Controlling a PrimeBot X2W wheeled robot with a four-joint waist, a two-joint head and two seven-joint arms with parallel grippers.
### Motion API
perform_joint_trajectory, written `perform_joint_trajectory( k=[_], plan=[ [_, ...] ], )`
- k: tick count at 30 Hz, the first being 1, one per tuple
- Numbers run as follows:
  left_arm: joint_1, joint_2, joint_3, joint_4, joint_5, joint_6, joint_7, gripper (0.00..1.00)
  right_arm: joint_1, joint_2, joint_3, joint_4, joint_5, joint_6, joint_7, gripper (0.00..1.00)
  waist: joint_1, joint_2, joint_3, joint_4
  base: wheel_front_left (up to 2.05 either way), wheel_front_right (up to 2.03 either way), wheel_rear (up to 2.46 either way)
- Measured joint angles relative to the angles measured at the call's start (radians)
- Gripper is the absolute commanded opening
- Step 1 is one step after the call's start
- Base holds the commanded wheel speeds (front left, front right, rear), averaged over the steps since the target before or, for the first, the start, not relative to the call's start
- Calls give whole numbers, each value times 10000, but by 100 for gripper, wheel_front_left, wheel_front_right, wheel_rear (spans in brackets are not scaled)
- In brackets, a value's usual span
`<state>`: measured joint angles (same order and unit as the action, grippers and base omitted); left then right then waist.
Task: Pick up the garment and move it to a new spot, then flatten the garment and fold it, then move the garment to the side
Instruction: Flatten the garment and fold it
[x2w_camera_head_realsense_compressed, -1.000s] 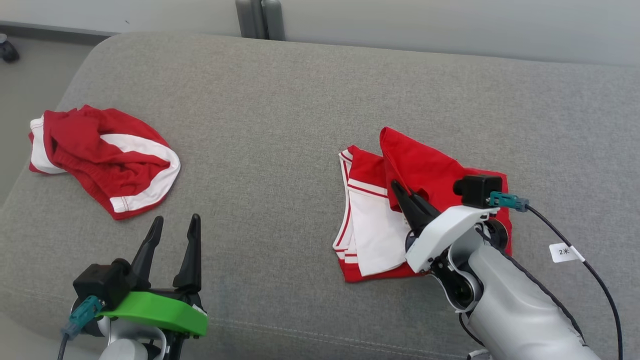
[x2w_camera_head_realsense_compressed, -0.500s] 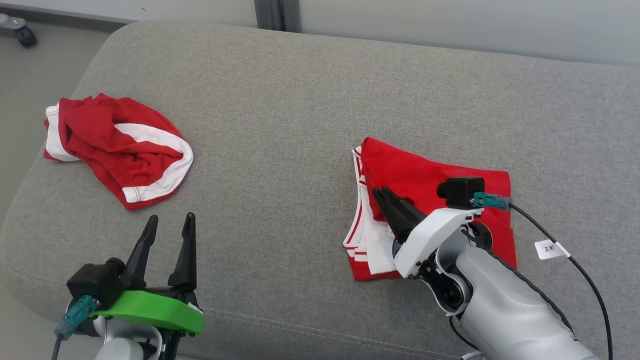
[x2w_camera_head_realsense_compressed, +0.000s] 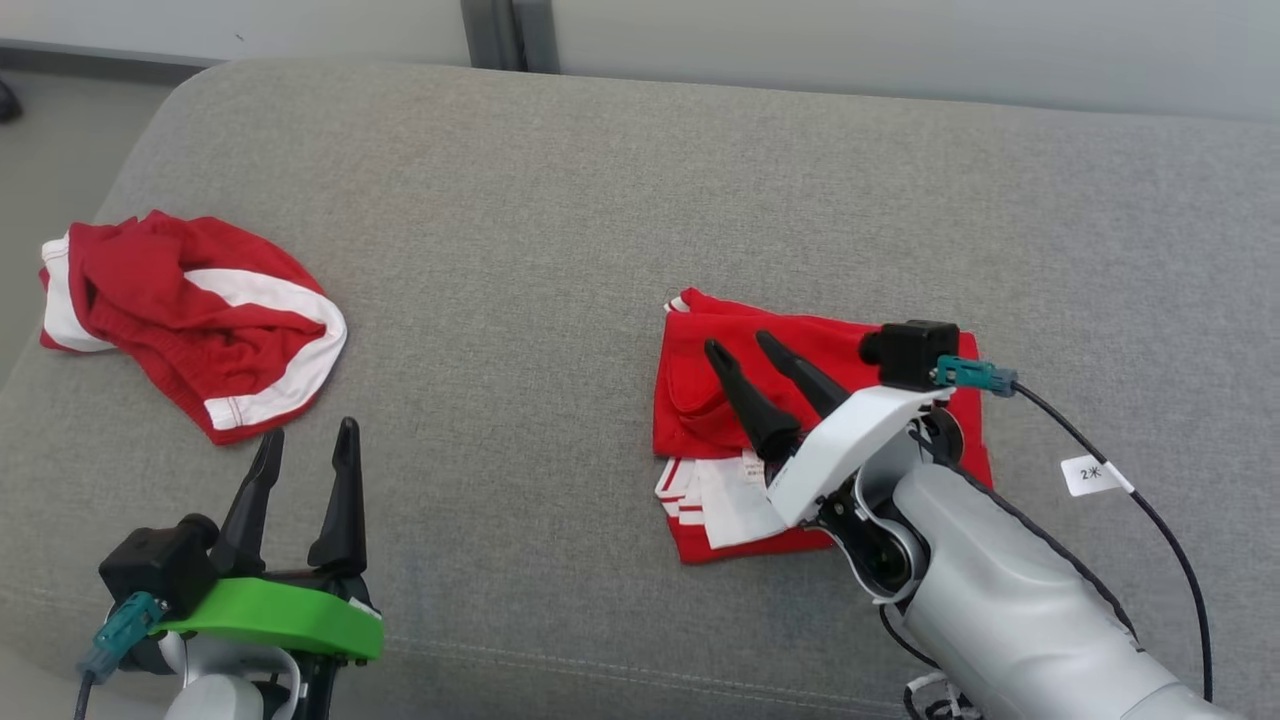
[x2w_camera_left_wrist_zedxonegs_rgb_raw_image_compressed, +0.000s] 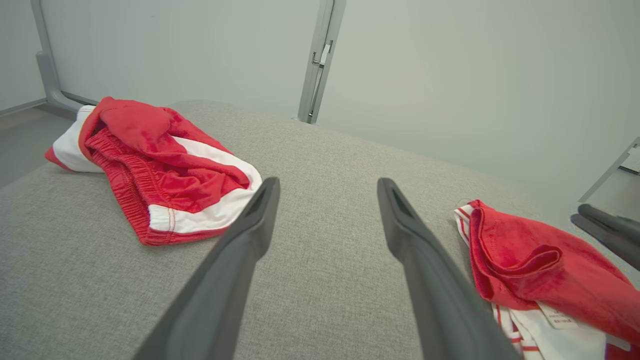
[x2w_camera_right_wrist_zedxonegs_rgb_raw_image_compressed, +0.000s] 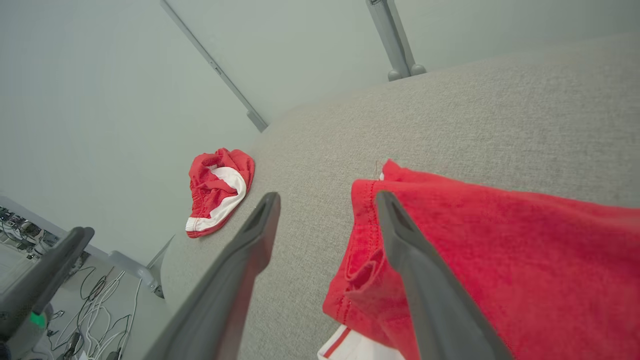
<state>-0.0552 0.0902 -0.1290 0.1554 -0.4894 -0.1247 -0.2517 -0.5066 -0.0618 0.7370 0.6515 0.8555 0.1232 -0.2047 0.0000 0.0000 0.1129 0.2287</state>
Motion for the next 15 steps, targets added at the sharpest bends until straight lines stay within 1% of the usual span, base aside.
perform_joint_trajectory(
  k=[8,12,15],
  plan=[
    [26,4,63,-96,2,0,0,100,-258,-69,-546,-173,-282,2,-334,100,0,0,-82,-574,0,0,0],
    [35,23,-35,-123,13,0,-2,100,-257,-456,-907,-426,-376,0,-428,100,0,0,-137,-903,0,0,0],
    [40,50,-295,-165,27,0,0,100,-238,-757,-1208,-535,-472,-13,-445,100,0,0,-184,-1159,0,0,0]
  ],
)
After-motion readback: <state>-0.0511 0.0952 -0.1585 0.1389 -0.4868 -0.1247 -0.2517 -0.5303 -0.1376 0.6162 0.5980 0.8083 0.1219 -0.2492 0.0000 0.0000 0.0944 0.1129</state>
